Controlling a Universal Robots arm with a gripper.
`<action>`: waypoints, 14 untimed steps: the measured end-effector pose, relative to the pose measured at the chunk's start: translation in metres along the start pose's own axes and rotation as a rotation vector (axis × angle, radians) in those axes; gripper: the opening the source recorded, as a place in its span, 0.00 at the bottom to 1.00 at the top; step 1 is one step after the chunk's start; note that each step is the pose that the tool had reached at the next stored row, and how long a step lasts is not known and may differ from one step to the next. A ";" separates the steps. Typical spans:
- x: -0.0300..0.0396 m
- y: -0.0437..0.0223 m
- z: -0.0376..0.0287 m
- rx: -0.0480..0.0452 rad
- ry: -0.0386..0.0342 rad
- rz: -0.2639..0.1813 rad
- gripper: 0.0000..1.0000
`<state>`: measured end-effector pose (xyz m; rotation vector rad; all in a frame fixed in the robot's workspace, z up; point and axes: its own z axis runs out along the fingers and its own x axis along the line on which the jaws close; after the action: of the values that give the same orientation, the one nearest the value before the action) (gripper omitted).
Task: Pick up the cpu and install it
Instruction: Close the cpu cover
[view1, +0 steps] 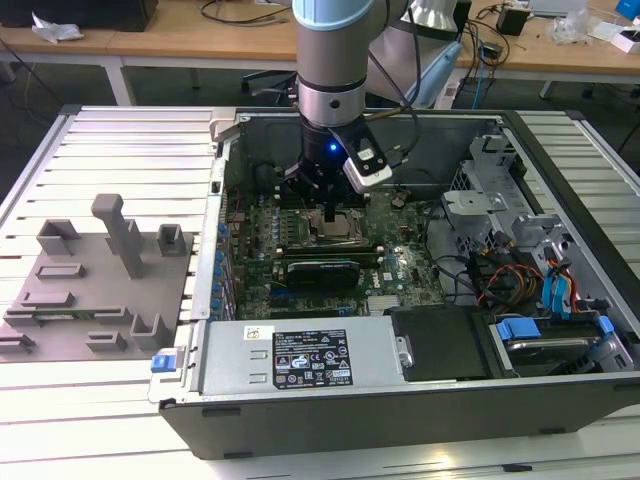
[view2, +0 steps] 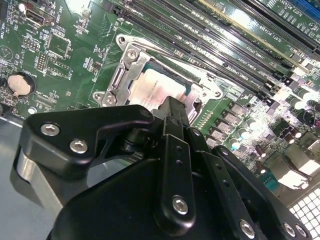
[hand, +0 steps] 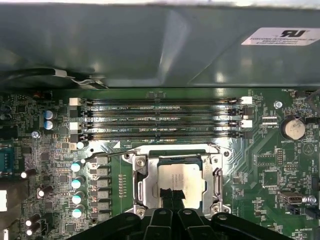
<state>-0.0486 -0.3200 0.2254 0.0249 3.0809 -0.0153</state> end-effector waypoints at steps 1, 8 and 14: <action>0.0000 0.0000 0.0000 -0.0001 0.0003 0.000 0.11; 0.0116 -0.0001 0.0055 0.0001 0.0003 0.000 0.11; 0.0165 -0.0001 0.0117 -0.0001 0.0002 0.000 0.11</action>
<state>-0.0643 -0.3200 0.2127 0.0250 3.0811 -0.0152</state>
